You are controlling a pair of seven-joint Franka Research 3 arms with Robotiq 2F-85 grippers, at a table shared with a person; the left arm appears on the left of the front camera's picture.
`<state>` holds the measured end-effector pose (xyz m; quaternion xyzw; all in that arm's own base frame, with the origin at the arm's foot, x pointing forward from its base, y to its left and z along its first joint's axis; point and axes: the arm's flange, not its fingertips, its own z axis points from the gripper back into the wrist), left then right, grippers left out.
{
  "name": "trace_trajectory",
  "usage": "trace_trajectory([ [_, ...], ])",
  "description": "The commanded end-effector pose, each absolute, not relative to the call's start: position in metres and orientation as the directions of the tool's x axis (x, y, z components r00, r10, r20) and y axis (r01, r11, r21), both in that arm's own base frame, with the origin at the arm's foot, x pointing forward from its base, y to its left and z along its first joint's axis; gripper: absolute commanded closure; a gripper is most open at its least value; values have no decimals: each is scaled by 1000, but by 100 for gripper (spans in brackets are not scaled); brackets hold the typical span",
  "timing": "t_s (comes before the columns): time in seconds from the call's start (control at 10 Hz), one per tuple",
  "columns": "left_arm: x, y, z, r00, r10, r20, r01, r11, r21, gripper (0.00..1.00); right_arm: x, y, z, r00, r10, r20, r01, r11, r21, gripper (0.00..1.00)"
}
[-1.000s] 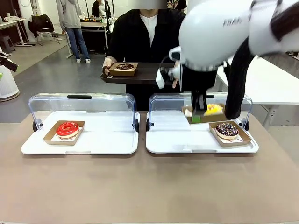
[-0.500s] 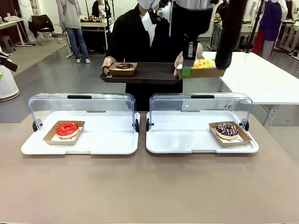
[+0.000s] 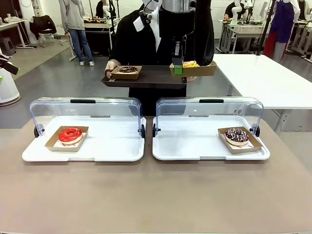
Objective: Provide the desired donut to the person.
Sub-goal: Pick up and lift the Paper togo box containing the Donut pointed at by the person, then place the picked Paper togo box onto the Handle tray extended by the person.
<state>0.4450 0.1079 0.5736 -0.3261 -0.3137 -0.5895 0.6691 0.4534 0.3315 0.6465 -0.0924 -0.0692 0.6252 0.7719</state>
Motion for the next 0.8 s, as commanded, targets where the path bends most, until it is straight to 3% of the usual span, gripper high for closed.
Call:
trace_trajectory([
  [0.0, 443, 108, 574, 107, -580, 808, 994, 91, -67, 0, 442, 328, 656, 200, 980, -3, -952, 193, -236, 100],
  [0.7, 443, 108, 574, 107, -580, 808, 994, 91, -67, 0, 442, 328, 656, 200, 980, -3, -952, 193, -236, 100],
])
